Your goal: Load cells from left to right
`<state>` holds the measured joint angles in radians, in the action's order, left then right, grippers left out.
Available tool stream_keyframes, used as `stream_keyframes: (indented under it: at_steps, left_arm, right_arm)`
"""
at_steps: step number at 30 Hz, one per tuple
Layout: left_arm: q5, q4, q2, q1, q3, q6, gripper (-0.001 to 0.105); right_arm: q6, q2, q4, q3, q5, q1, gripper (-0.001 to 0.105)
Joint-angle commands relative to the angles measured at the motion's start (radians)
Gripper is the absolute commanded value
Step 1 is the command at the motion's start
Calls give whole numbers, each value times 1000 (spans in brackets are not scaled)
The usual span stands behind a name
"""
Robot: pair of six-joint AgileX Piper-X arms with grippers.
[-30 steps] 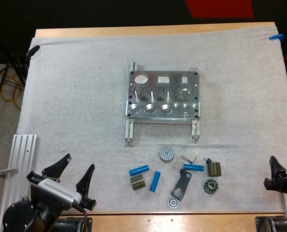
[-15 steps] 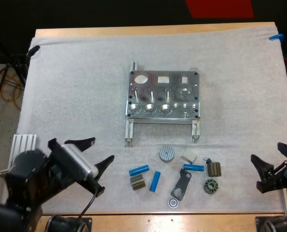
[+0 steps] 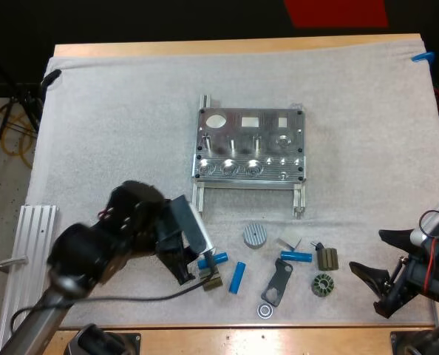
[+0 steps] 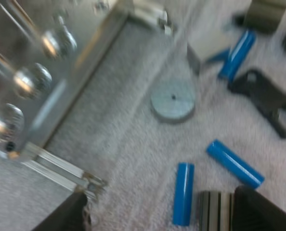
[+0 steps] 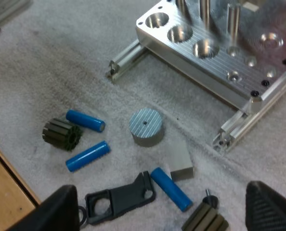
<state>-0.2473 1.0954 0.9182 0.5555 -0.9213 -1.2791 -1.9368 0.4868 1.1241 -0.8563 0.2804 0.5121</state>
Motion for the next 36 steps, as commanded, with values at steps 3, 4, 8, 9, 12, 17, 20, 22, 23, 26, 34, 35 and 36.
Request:
stream_keyframes:
  at_steps: [3,4,8,9,12,17,20,22,23,26,34,35,36]
  left_arm:
    - [23,1,90,7,-7,23,60]
    - [41,1,130,7,-7,26,58]
    - [52,1,230,7,-7,32,45]
    - [52,1,256,7,-7,34,41]
    - [62,2,327,7,-7,54,34]
    - [95,2,418,7,-7,100,34]
    - [94,2,471,7,-7,112,34]
    - [86,7,510,19,-7,112,34]
    - [89,7,516,22,-7,112,34]
    - [108,7,558,64,-7,112,34]
    - [146,-15,663,98,-7,88,34]
    - [146,-18,666,98,-7,85,34]
    - [141,-20,677,98,-7,75,34]
  right_arm:
    - [-15,-1,-15,-10,9,0,69]
    - [-12,-1,-15,-10,9,0,69]
    - [33,-1,-12,-10,9,0,69]
    - [36,-1,-12,-10,9,0,68]
    - [45,-1,-12,-10,9,0,61]
    - [45,-1,-12,-10,9,0,44]
    - [48,-1,-12,-10,9,0,45]
    - [48,-1,-12,-10,9,0,45]
    - [48,-1,-12,-10,9,0,45]
    - [48,-1,-12,-10,9,0,45]
    - [56,-1,43,-10,9,0,45]
    - [56,-1,46,-10,9,0,45]
    - [56,-1,49,-10,9,0,45]
